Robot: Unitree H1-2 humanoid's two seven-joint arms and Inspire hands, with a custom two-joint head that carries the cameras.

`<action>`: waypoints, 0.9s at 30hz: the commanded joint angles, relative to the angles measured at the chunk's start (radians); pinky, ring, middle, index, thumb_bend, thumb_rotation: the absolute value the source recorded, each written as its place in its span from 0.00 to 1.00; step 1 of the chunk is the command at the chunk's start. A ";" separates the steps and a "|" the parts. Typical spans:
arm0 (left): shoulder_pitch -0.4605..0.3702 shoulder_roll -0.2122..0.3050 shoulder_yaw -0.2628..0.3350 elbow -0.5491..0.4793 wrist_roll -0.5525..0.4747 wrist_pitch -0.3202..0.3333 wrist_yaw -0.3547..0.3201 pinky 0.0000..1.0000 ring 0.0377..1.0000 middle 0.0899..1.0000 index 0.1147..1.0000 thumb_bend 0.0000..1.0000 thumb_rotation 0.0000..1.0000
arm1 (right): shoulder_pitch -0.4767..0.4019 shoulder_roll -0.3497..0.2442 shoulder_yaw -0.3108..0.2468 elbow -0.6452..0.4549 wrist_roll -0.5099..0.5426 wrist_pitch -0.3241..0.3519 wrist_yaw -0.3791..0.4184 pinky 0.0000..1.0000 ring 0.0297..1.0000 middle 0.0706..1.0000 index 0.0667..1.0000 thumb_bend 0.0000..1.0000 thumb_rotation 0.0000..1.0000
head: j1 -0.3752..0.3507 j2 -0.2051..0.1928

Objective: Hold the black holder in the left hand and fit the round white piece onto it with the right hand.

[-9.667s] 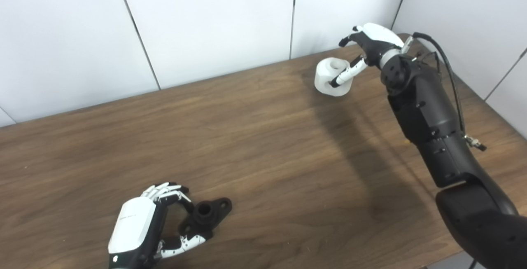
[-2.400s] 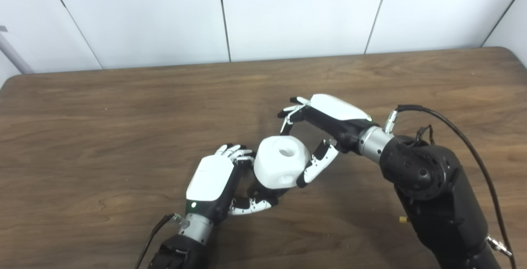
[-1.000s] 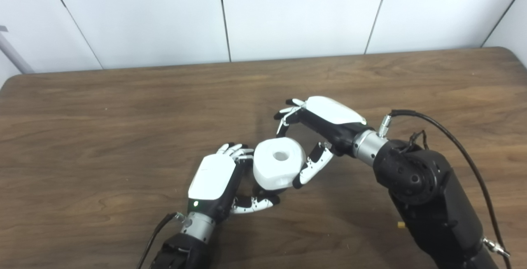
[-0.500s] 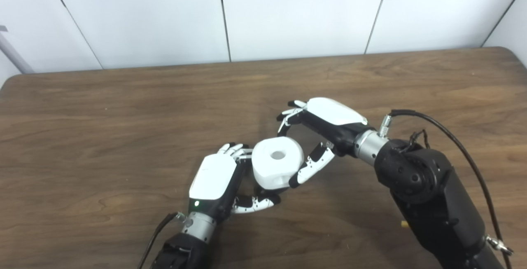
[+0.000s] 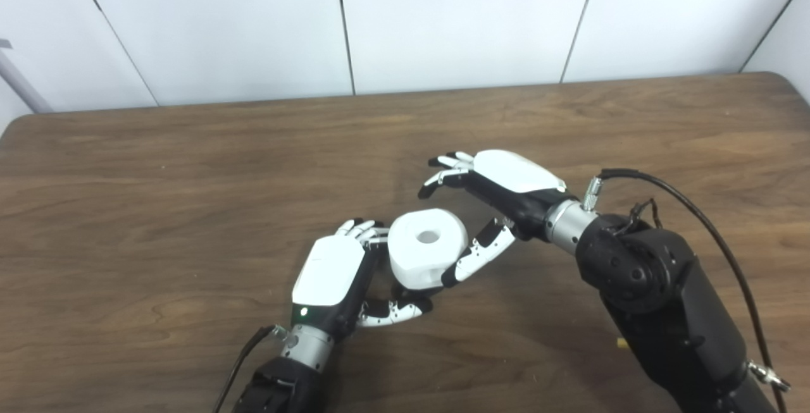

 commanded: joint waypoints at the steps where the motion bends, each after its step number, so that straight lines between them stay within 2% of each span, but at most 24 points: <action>1: -0.013 0.000 -0.011 0.017 0.020 -0.001 -0.008 0.91 0.85 0.74 0.42 0.52 0.04 | -0.047 -0.013 -0.005 -0.017 -0.011 0.003 0.008 1.00 1.00 1.00 0.84 1.00 0.39 | 0.000 0.001; 7: -0.019 0.001 -0.007 0.031 0.014 -0.004 0.001 0.91 0.85 0.74 0.42 0.52 0.04 | -0.073 -0.053 -0.010 -0.043 -0.018 0.019 0.096 1.00 1.00 1.00 0.86 1.00 0.42 | -0.004 -0.002; 13: -0.023 0.004 -0.009 0.035 0.015 -0.005 -0.001 0.92 0.85 0.74 0.42 0.52 0.04 | -0.089 -0.100 -0.048 -0.061 0.009 0.041 0.179 1.00 1.00 1.00 0.85 1.00 0.42 | -0.008 -0.006; 22: -0.026 0.003 -0.008 0.049 0.014 -0.005 0.009 0.91 0.85 0.74 0.42 0.52 0.04 | -0.089 -0.090 -0.134 -0.084 0.018 0.043 0.253 1.00 1.00 1.00 0.87 1.00 0.42 | -0.010 -0.011; 27: -0.027 0.005 -0.006 0.053 0.009 -0.008 0.013 0.91 0.85 0.74 0.42 0.52 0.04 | -0.091 -0.095 -0.145 -0.096 0.011 0.043 0.264 1.00 1.00 1.00 0.87 1.00 0.45 | -0.010 -0.013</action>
